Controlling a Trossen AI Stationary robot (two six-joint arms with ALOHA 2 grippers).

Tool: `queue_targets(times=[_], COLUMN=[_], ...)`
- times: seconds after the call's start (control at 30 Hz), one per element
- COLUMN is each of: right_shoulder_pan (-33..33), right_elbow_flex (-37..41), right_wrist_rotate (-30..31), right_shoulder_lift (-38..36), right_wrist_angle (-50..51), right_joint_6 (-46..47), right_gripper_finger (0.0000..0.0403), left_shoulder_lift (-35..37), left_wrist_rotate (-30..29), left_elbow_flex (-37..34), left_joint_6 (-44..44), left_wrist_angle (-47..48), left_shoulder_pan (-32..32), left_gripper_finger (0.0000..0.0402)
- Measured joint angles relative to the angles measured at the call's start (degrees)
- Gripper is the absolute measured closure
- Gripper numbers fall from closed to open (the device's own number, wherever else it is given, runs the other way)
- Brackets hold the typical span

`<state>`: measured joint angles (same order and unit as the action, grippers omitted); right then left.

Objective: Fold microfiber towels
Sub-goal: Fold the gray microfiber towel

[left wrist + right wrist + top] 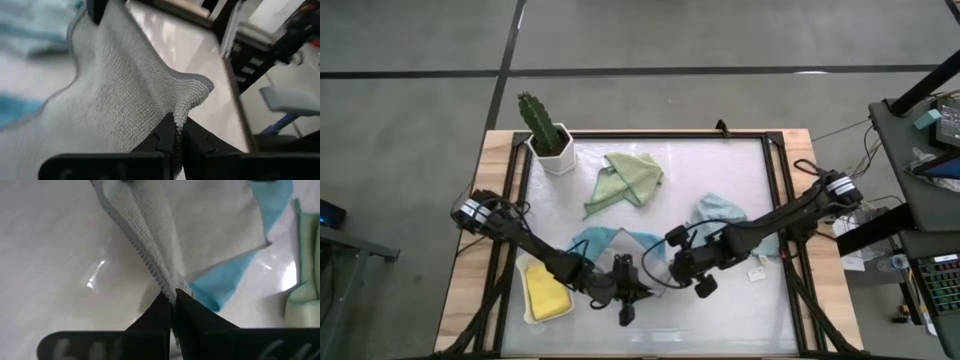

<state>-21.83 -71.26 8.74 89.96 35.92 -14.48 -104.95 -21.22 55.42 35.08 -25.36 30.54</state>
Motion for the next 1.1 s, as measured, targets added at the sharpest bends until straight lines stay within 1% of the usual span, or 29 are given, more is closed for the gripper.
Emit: queue_targets(times=[0.13,0.33,0.53,0.6,0.8,0.97,1.1], right_shoulder_pan=[1.3,4.88,8.63,9.48,11.18,12.07,12.66], right_elbow_flex=[-4.16,-9.97,-14.54,-15.72,-17.64,-18.17,-19.47], right_wrist_rotate=[1.9,1.92,1.79,1.76,2.14,3.27,3.43], right_shoulder_lift=[4.62,10.07,14.38,15.47,18.33,19.8,21.53], right_wrist_angle=[1.45,2.81,2.54,2.36,-1.49,-5.38,-6.38], right_joint_6=[-2.88,-9.29,-15.27,-16.84,-22.11,-25.89,-27.62], right_gripper_finger=[0.0394,0.0394,0.0394,0.0394,0.0394,0.0394,0.0394], left_shoulder_lift=[1.67,4.1,7.1,7.7,8.84,10.27,10.48], left_wrist_rotate=[-0.32,-0.77,-1.59,-1.74,-1.5,-1.47,-2.0], left_elbow_flex=[-0.71,-0.68,-0.79,-0.83,-1.3,-1.46,-1.56], left_joint_6=[3.62,6.33,10.99,12.45,12.91,16.98,18.66], left_wrist_angle=[6.22,14.63,27.58,30.44,35.7,41.82,44.21], left_shoulder_pan=[0.21,0.53,0.67,0.67,0.71,0.71,0.78], left_gripper_finger=[0.0401,0.0401,0.0401,0.0401,0.0401,0.0401,0.0401])
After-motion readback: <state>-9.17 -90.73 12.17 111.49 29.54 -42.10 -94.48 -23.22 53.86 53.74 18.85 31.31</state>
